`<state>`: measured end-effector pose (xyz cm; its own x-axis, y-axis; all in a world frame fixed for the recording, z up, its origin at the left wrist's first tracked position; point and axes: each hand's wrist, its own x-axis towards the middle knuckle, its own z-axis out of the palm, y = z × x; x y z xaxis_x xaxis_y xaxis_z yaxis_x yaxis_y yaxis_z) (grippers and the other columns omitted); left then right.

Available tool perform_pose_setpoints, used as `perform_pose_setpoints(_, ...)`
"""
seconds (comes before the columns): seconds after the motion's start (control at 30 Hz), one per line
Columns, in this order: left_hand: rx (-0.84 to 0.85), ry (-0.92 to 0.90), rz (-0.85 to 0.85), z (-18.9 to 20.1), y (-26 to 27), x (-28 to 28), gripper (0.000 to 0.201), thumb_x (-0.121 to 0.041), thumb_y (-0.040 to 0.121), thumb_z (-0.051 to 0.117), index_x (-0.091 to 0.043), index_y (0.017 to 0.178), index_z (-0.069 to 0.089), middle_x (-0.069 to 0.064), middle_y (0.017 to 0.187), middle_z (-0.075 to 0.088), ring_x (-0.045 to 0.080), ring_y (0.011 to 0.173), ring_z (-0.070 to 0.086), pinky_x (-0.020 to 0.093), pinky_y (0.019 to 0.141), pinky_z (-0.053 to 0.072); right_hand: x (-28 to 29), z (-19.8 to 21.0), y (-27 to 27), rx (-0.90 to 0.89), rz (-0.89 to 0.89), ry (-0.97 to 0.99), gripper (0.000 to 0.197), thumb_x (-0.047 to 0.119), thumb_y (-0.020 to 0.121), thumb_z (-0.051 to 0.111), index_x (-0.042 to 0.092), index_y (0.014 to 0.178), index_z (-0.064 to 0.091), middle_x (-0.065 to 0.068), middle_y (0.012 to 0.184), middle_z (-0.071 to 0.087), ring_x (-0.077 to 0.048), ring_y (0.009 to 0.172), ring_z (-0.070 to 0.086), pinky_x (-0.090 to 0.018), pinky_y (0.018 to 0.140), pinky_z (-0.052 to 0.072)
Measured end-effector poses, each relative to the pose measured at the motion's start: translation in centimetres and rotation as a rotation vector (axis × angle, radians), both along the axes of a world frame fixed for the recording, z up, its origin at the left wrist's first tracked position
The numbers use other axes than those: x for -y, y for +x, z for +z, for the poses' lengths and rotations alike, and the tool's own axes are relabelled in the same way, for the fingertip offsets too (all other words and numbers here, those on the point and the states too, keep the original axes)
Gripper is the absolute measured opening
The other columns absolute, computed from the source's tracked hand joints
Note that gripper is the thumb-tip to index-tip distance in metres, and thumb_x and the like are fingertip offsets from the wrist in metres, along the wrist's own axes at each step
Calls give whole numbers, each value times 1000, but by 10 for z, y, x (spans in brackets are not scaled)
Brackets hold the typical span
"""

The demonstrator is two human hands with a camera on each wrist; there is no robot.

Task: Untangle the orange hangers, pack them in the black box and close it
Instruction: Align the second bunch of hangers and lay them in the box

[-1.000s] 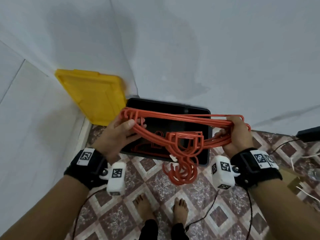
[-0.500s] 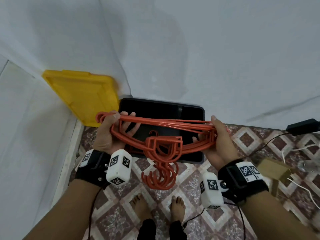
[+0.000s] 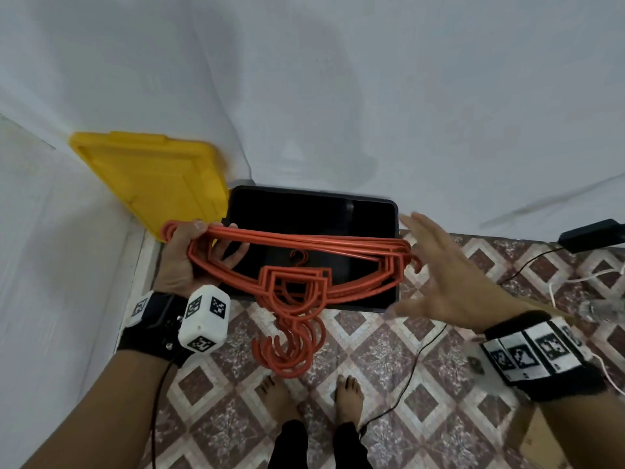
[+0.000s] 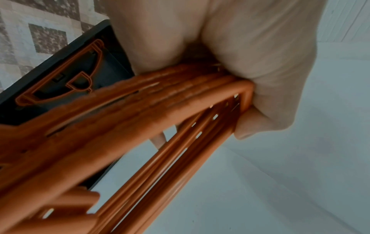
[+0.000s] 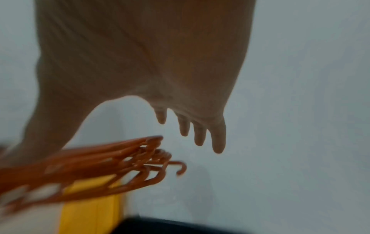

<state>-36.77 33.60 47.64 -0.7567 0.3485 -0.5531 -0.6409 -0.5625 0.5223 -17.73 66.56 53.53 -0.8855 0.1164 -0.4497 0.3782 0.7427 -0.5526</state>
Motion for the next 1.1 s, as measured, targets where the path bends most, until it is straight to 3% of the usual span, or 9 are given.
perform_pose_setpoints(0.07,13,5,-22,0,1,-1,35,-19,96,48,-14,65,63,0,76,70,24,94,70,55,98,48,10,6,-10,-20,298,292,147,79,52,78,37,158,-15,1,169,-8,-28,156,1,-59,123,15)
perform_pose_setpoints(0.13,28,24,-29,3,4,-7,38,-20,96,47,-14,63,66,0,76,70,24,95,69,54,96,50,20,4,-21,-21,402,395,145,79,57,74,32,158,-19,-7,170,-5,-33,156,3,-62,122,17)
perform_pose_setpoints(0.27,42,38,-39,14,9,-17,42,-19,95,43,-14,60,66,0,74,70,26,97,69,57,96,48,25,-6,-29,-92,430,455,119,82,72,53,26,161,-2,-5,147,47,-30,123,55,-47,98,50)
perform_pose_setpoints(0.33,46,27,-69,16,9,-19,41,-19,93,45,-13,59,66,1,75,70,29,107,64,59,99,46,25,-9,-28,-84,436,447,112,84,74,43,24,161,7,-2,132,56,-26,105,62,-41,84,54)
perform_pose_setpoints(0.47,69,12,-86,12,11,-21,26,-19,91,50,-12,70,64,7,89,71,36,122,58,61,101,44,23,-20,-24,-114,448,424,108,87,75,48,21,156,21,-2,122,61,-24,97,65,-40,79,57)
perform_pose_setpoints(0.6,15,-110,-55,4,7,-21,5,-13,94,58,-11,97,54,13,108,66,31,109,66,51,89,54,17,-26,-23,-103,425,382,93,75,75,63,25,147,32,1,115,63,-22,94,66,-37,76,57)
perform_pose_setpoints(0.73,-131,-354,26,5,-2,-18,69,0,86,68,-30,142,41,12,119,62,24,91,65,53,86,55,15,-27,-22,-86,404,368,92,69,77,64,25,151,29,-1,125,63,-23,101,65,-36,80,56)
perform_pose_setpoints(0.93,-250,-459,-104,17,-13,-22,23,-2,91,62,-9,112,65,7,105,64,20,87,64,55,93,52,20,-23,-27,-123,469,402,105,91,78,19,31,162,2,-4,142,54,-25,108,66,-36,79,58)
perform_pose_setpoints(1.1,-237,-490,-90,9,-19,-27,20,-7,90,64,-9,110,65,9,98,64,25,90,61,35,74,57,23,-30,-29,-163,520,375,99,77,83,44,31,162,6,-6,140,55,-24,107,67,-35,76,59)
